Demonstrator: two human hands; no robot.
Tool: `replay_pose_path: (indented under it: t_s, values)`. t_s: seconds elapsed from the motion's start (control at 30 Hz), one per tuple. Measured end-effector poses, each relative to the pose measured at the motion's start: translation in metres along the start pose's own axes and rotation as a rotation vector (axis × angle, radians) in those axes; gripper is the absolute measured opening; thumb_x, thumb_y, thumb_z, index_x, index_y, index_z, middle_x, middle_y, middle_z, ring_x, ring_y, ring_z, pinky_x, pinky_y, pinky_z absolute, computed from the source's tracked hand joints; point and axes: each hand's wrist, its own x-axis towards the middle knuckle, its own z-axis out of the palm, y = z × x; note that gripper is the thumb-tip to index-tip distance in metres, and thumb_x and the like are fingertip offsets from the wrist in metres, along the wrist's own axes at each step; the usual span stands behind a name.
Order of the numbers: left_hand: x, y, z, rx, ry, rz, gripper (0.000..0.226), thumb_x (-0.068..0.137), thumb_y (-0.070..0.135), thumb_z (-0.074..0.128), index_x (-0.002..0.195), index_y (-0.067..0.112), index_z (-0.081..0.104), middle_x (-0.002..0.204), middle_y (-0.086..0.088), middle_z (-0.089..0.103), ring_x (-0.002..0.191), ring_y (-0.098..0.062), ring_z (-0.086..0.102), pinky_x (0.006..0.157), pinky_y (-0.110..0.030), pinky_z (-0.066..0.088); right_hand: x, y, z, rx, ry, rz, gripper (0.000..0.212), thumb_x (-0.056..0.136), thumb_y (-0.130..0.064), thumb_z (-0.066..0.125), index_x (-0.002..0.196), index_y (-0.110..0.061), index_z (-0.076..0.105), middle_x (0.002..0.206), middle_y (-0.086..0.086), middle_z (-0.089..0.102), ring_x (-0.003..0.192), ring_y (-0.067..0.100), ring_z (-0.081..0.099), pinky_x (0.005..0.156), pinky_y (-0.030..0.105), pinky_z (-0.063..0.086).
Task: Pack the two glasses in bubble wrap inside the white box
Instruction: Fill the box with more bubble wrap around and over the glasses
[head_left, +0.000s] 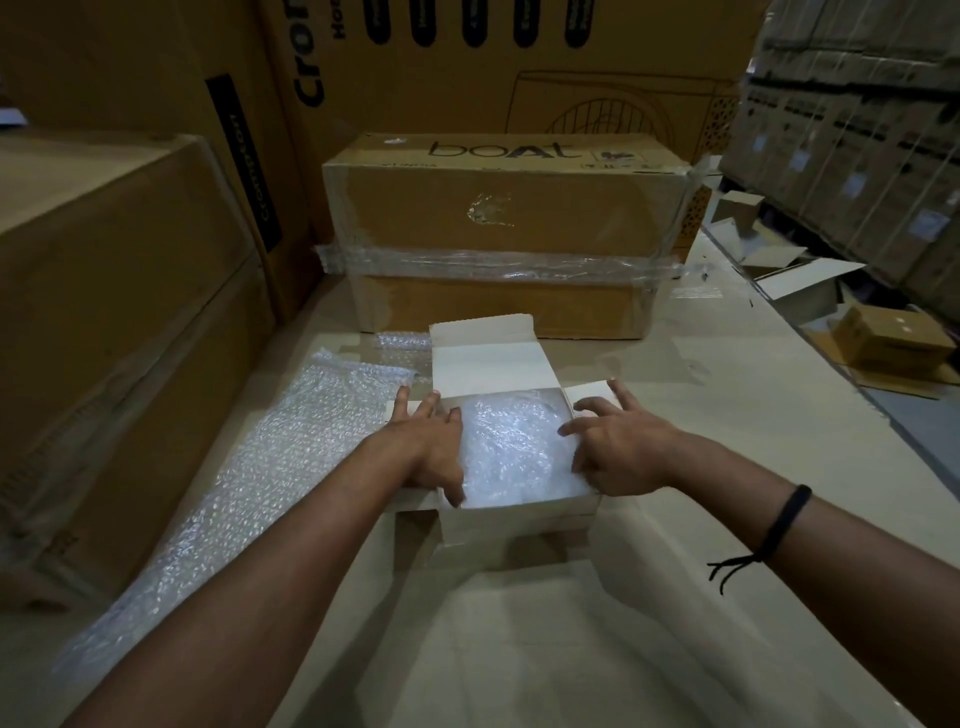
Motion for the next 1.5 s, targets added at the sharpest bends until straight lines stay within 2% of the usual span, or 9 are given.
replay_pose_path:
  t_s: [0.2, 0.37, 0.5, 0.6, 0.7, 0.83, 1.13, 1.3, 1.5]
  values:
    - [0.006, 0.013, 0.007, 0.172, 0.072, -0.068, 0.119, 0.071, 0.059, 0.073, 0.153, 0.004, 0.006, 0.161, -0.018, 0.010, 0.149, -0.032, -0.008, 0.112, -0.062, -0.016, 0.002, -0.009, -0.004, -0.140, -0.203, 0.014, 0.050, 0.098, -0.044, 0.027, 0.125, -0.026, 0.065, 0.164, 0.002, 0.011, 0.150, 0.027, -0.013, 0.111, 0.064, -0.017]
    - [0.004, 0.010, 0.009, 0.197, 0.139, -0.076, 0.121, 0.067, 0.065, 0.073, 0.154, 0.008, 0.010, 0.159, -0.017, 0.019, 0.149, -0.032, -0.001, 0.109, -0.063, -0.018, 0.009, -0.008, -0.007, -0.081, -0.286, 0.032, 0.046, 0.096, -0.040, 0.033, 0.127, -0.022, 0.062, 0.163, 0.002, 0.012, 0.150, 0.027, -0.011, 0.111, 0.064, -0.019]
    - [0.001, 0.011, 0.008, 0.202, 0.176, -0.082, 0.116, 0.066, 0.065, 0.073, 0.152, 0.010, 0.019, 0.156, -0.015, 0.027, 0.147, -0.036, 0.009, 0.112, -0.063, -0.012, 0.009, 0.012, -0.024, 0.115, -0.021, 0.113, 0.030, 0.087, -0.042, 0.063, 0.113, -0.028, 0.067, 0.131, -0.003, 0.060, 0.127, 0.022, 0.050, 0.108, 0.043, 0.031]
    - [-0.005, 0.013, -0.001, 0.130, 0.220, -0.056, 0.103, 0.066, 0.062, 0.076, 0.148, 0.015, 0.032, 0.154, -0.011, 0.032, 0.147, -0.035, 0.011, 0.114, -0.061, -0.008, 0.019, 0.020, -0.033, 0.160, 0.027, 0.169, 0.071, 0.073, -0.049, 0.078, 0.136, -0.029, 0.052, 0.135, -0.004, 0.056, 0.123, 0.022, 0.051, 0.096, 0.036, 0.043]
    - [-0.007, 0.009, -0.011, 0.040, 0.128, -0.056, 0.111, 0.066, 0.064, 0.075, 0.153, 0.017, 0.022, 0.161, -0.008, 0.019, 0.149, -0.032, -0.002, 0.113, -0.061, -0.014, 0.038, 0.016, -0.029, 0.097, -0.117, 0.093, 0.110, 0.067, -0.058, 0.079, 0.154, -0.023, 0.021, 0.157, -0.002, 0.031, 0.144, 0.022, 0.029, 0.119, 0.047, 0.014]
    - [-0.001, 0.009, -0.004, 0.038, 0.046, -0.081, 0.124, 0.066, 0.068, 0.073, 0.155, 0.015, 0.006, 0.163, -0.010, 0.009, 0.149, -0.032, -0.007, 0.112, -0.061, -0.017, 0.060, 0.007, -0.020, -0.028, -0.234, 0.070, 0.131, 0.060, -0.066, 0.079, 0.156, -0.014, 0.007, 0.162, 0.003, 0.017, 0.149, 0.023, 0.015, 0.118, 0.056, -0.006]
    - [0.002, 0.008, 0.002, 0.100, 0.102, -0.065, 0.122, 0.060, 0.075, 0.071, 0.153, 0.014, 0.018, 0.158, -0.011, 0.025, 0.148, -0.033, 0.005, 0.108, -0.062, -0.019, 0.066, 0.004, -0.005, 0.014, -0.271, 0.056, 0.126, 0.064, -0.063, 0.077, 0.155, -0.011, 0.008, 0.163, 0.004, 0.014, 0.151, 0.022, 0.007, 0.117, 0.060, -0.006]
    - [-0.007, 0.002, -0.005, 0.003, 0.082, -0.069, 0.120, 0.062, 0.070, 0.074, 0.153, 0.015, 0.020, 0.160, -0.008, 0.022, 0.149, -0.031, -0.001, 0.110, -0.060, -0.019, 0.065, 0.023, -0.028, 0.316, -0.241, 0.121, 0.116, 0.061, -0.054, 0.085, 0.154, -0.031, 0.019, 0.157, -0.004, 0.031, 0.133, 0.028, 0.045, 0.109, 0.046, 0.038]
    - [-0.003, 0.005, 0.000, 0.035, 0.090, -0.066, 0.110, 0.064, 0.073, 0.070, 0.150, 0.016, 0.030, 0.159, -0.007, 0.025, 0.149, -0.033, 0.003, 0.110, -0.063, -0.016, 0.083, -0.014, -0.026, 0.315, -0.158, 0.023, 0.104, 0.070, -0.066, 0.073, 0.153, -0.029, 0.022, 0.160, -0.003, 0.026, 0.144, 0.024, 0.029, 0.117, 0.047, 0.027]
